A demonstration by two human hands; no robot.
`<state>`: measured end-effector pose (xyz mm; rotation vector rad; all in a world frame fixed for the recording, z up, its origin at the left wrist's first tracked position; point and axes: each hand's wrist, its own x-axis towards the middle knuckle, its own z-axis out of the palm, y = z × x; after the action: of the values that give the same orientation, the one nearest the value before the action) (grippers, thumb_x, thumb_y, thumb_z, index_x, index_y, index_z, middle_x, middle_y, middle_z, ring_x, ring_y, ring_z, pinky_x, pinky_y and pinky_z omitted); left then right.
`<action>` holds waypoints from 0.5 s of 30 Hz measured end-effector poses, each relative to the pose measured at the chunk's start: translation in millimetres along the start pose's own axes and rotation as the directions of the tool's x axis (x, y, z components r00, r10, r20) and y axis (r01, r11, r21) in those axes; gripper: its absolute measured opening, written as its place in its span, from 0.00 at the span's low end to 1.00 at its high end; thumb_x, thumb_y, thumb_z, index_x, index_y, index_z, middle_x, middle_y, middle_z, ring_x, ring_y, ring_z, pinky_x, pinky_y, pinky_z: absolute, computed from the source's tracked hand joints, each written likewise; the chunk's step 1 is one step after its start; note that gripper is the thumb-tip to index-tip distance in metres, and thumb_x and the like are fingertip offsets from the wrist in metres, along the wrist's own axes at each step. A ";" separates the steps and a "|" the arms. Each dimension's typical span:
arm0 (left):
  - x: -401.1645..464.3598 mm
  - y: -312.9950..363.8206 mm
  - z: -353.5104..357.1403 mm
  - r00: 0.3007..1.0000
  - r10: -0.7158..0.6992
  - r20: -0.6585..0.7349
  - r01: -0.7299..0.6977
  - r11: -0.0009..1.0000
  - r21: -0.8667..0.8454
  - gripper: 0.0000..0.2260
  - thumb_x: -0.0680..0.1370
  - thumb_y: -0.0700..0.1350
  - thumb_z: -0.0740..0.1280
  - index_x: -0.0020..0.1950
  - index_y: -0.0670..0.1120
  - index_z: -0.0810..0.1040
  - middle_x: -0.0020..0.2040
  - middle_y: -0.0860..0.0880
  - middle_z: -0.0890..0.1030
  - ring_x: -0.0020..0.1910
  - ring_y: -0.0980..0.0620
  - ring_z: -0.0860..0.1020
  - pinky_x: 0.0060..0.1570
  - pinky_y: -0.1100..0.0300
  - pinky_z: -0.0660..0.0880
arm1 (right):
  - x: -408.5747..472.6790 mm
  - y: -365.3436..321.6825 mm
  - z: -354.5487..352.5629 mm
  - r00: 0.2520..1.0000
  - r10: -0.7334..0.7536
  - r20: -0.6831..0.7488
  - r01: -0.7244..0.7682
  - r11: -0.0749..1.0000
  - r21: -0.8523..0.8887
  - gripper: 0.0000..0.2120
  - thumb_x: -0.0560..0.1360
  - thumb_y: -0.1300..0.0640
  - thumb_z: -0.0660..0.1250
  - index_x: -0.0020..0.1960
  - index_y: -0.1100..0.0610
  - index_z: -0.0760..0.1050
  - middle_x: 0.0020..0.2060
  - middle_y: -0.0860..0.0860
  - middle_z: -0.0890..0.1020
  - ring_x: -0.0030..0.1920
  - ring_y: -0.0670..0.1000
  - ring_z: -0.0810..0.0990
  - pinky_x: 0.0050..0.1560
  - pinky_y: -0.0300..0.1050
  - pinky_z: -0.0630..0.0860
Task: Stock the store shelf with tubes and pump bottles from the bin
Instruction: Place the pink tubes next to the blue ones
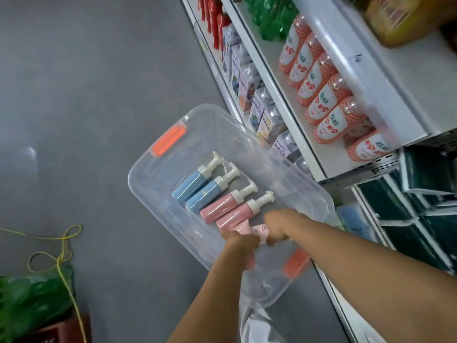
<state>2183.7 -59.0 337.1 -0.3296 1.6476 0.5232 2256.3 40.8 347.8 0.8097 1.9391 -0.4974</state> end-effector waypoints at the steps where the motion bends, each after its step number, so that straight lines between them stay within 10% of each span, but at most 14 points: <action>1: -3.9 -0.7 -3.0 0.999 0.034 0.010 -0.034 0.999 -0.007 0.31 0.73 0.31 0.66 0.72 0.44 0.58 0.48 0.42 0.70 0.51 0.44 0.74 0.54 0.51 0.77 | -9.9 1.6 -2.5 0.999 0.019 -0.046 -0.019 1.000 -0.001 0.21 0.71 0.47 0.71 0.61 0.54 0.74 0.59 0.53 0.79 0.59 0.55 0.78 0.49 0.43 0.70; 8: -66.6 -2.4 -28.2 0.978 0.210 0.015 -0.209 0.977 -0.045 0.16 0.72 0.35 0.72 0.56 0.40 0.71 0.45 0.40 0.75 0.37 0.46 0.75 0.34 0.56 0.74 | -86.0 9.1 -0.8 0.949 0.194 -0.248 -0.102 0.934 0.343 0.22 0.71 0.43 0.70 0.61 0.52 0.73 0.55 0.50 0.81 0.56 0.53 0.79 0.47 0.42 0.70; 15: -142.5 -9.6 -37.0 0.927 0.342 0.153 -0.289 0.913 -0.290 0.08 0.73 0.33 0.67 0.51 0.40 0.76 0.35 0.43 0.79 0.31 0.49 0.76 0.32 0.57 0.73 | -170.7 4.6 8.0 0.939 0.260 -0.226 0.152 0.274 0.950 0.23 0.66 0.40 0.71 0.43 0.59 0.73 0.24 0.51 0.73 0.25 0.49 0.70 0.28 0.41 0.68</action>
<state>2177.8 -98.2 479.2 -0.1936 1.4414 0.9960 2322.0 -17.6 494.4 1.8498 1.7296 -1.7208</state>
